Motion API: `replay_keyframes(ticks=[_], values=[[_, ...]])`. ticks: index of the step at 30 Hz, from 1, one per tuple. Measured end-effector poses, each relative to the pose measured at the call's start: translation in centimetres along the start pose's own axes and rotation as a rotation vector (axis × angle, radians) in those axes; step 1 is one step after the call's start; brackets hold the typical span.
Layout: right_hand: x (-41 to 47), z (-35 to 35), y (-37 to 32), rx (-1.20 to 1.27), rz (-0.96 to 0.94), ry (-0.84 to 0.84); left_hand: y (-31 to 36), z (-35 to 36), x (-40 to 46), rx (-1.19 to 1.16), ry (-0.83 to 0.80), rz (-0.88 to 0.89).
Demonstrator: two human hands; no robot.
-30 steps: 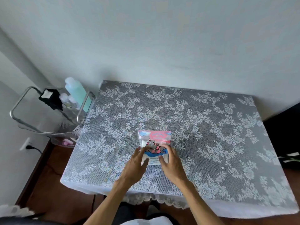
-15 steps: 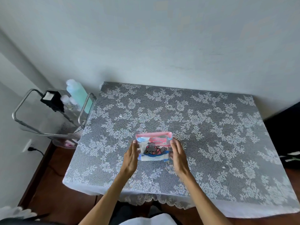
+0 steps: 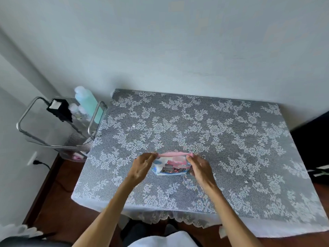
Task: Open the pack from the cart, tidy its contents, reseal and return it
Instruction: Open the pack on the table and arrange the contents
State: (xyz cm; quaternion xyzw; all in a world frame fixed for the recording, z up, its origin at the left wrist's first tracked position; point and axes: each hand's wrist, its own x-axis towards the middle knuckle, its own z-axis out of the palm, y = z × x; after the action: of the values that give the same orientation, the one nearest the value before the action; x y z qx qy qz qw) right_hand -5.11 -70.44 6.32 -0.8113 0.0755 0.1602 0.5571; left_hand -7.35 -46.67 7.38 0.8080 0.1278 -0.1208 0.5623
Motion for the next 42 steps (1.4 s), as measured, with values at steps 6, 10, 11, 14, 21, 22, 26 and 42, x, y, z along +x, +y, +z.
replay_keyframes(ticks=[6,10,11,14,21,22,26,42], values=[[-0.1,-0.5,0.0,-0.018,0.005,-0.055,0.4,-0.4,0.4,0.205,-0.163,0.028],[-0.5,-0.9,-0.3,-0.039,-0.007,-0.112,0.5,-0.3,0.3,0.261,-0.225,0.020],[-0.5,-0.9,-0.4,-0.049,-0.009,-0.131,0.6,-0.2,0.3,0.257,-0.232,0.019],[-0.5,-1.4,-0.7,-0.090,-0.005,-0.215,0.6,-0.1,0.0,0.283,-0.243,0.041],[-0.8,-2.5,-0.8,-0.363,-0.015,-0.446,-0.7,0.7,-1.7,0.397,-0.233,0.137],[-1.0,-2.5,-0.6,-0.372,-0.012,-0.453,-0.9,0.9,-2.0,0.400,-0.221,0.151],[-1.9,-2.3,0.2,-0.359,-0.025,-0.432,-1.7,1.8,-2.8,0.404,-0.218,0.178],[-3.5,-3.0,0.5,-0.390,-0.101,-0.438,-1.8,3.2,-3.5,0.465,-0.319,0.261]])
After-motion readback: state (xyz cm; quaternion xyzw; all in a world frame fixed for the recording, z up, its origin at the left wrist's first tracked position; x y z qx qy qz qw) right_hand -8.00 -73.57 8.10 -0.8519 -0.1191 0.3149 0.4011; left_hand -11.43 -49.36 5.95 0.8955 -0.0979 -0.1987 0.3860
